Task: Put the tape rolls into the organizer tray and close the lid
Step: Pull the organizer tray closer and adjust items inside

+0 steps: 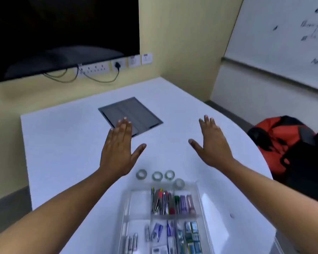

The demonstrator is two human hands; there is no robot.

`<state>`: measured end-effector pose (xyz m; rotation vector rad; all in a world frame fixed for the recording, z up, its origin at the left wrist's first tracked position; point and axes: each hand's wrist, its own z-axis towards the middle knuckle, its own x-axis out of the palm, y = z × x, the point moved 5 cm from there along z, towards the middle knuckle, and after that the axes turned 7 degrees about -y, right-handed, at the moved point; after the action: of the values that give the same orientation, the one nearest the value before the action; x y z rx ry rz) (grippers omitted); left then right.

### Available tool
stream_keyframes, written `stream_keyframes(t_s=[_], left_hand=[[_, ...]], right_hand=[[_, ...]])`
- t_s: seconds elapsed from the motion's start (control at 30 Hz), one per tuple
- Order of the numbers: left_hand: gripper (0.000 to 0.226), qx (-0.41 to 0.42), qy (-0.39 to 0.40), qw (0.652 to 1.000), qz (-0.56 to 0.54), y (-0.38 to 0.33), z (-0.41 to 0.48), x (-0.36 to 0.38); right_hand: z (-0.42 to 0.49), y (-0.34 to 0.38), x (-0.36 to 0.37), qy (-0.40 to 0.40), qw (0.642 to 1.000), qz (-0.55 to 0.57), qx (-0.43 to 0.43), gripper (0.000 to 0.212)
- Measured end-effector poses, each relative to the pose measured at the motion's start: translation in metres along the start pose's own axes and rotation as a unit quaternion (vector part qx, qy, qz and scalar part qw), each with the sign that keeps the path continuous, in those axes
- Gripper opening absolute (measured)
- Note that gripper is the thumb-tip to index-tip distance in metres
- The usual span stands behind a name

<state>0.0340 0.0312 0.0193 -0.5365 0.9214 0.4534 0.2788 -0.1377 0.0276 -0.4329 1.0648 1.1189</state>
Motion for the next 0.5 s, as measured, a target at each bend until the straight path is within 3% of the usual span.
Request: stream_keyframes(t_s=[0.07, 0.2, 0.37, 0.5], left_hand=[[0.083, -0.007, 0.069, 0.998, -0.008, 0.008, -0.036, 0.031], [0.083, -0.051, 0.119, 0.991, -0.042, 0.021, -0.107, 0.067], [0.086, -0.068, 0.223, 0.970, -0.065, 0.028, -0.185, 0.108], [0.093, -0.061, 0.277, 0.957, -0.057, 0.028, -0.218, 0.128]], right_hand=[[-0.045, -0.010, 0.036, 0.070, 0.997, 0.014, 0.039, 0.079], [-0.127, -0.022, 0.076, 0.131, 0.983, 0.035, 0.122, 0.081], [-0.209, -0.021, 0.112, 0.243, 0.958, 0.033, 0.151, 0.085], [-0.238, -0.023, 0.122, 0.311, 0.943, -0.003, 0.123, 0.086]])
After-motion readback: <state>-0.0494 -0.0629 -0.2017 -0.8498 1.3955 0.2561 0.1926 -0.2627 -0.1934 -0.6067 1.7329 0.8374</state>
